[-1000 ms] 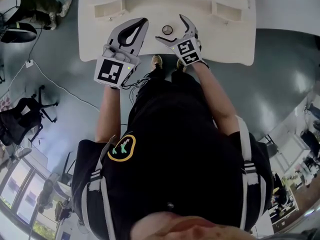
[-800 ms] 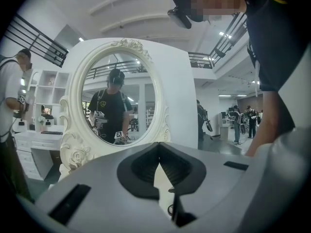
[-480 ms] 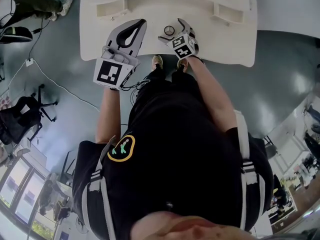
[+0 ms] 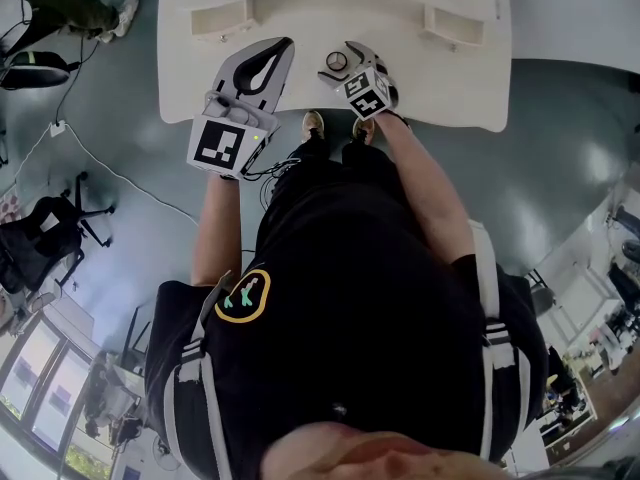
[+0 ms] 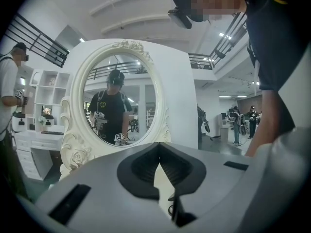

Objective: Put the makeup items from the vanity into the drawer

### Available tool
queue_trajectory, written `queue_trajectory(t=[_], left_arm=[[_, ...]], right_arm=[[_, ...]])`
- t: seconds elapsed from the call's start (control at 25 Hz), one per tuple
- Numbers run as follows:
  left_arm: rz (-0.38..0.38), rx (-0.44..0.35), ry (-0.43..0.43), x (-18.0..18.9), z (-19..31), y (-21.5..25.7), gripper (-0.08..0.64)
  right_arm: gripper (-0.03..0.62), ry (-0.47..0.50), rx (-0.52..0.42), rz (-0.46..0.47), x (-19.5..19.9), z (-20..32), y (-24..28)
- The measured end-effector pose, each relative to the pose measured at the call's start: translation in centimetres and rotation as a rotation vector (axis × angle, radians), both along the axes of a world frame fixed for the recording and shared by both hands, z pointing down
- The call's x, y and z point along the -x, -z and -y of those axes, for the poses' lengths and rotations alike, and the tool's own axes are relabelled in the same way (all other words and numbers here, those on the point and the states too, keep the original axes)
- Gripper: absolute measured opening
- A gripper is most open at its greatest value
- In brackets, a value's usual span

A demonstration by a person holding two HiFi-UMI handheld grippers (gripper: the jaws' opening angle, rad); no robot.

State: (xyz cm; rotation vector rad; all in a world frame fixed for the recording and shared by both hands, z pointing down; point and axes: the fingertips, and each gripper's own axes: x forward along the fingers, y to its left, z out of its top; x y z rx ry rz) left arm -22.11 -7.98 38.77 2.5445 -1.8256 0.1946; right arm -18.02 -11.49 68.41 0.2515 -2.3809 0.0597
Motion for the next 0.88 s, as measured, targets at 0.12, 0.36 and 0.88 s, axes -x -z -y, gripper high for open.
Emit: queue_trajectory(t=[0.12,0.36,0.88], left_arm=[[-0.001,-0.002,0.000,0.0,-0.1,0.0,0.018],[-0.001,-0.008,-0.003,-0.1,-0.2,0.2,0.018],[-0.006,-0.017,-0.037,-0.6,0.0,0.2,0.018]], right_arm=[[0.357,0.046,-0.012,-0.003,0.2,-0.7,0.2],[0.252,0.093,-0.043,-0.008,0.4,-1.9,0.2],[0.250,-0.023,-0.055,0.045,-0.6,-0.3,2.4]])
